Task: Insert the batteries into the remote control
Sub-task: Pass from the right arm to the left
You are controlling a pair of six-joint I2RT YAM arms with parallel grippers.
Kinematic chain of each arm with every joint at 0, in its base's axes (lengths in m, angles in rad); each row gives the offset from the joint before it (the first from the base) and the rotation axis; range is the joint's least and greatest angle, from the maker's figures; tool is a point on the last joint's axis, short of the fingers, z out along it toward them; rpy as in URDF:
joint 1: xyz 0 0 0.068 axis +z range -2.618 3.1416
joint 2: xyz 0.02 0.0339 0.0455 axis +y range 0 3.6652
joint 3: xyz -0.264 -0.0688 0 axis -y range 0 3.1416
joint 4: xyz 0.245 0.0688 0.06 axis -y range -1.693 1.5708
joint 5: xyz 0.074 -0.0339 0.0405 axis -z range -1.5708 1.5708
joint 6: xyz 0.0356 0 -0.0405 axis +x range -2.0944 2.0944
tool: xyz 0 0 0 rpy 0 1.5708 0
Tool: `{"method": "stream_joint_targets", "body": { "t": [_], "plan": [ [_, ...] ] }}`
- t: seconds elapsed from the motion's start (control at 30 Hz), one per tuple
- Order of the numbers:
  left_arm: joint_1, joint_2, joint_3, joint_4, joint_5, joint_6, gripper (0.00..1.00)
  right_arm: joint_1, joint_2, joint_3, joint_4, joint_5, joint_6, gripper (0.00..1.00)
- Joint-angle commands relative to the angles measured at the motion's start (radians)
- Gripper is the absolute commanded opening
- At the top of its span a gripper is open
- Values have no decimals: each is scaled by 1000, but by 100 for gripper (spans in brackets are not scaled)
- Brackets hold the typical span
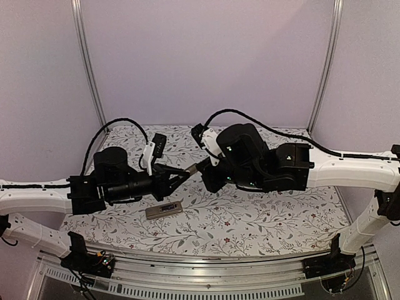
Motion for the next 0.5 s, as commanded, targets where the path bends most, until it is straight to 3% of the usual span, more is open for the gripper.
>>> {"method": "stream_joint_targets", "body": {
  "t": [0.0, 0.13, 0.33, 0.37, 0.47],
  "plan": [
    [14, -12, 15, -2, -18, 11, 13, 11, -14, -6, 21, -13, -13, 0],
    [14, -7, 13, 13, 3, 10, 1, 11, -16, -2, 21, -20, -15, 0],
    [15, -12, 11, 10, 3, 28, 0, 11, -22, 0, 17, -32, -18, 0],
    [14, -18, 12, 2, 3, 46, 0, 11, -24, 2, 8, -43, -23, 7],
    [10, -50, 22, -64, -3, 208, 0, 5, -38, 31, -49, -102, -45, 39]
  ]
}}
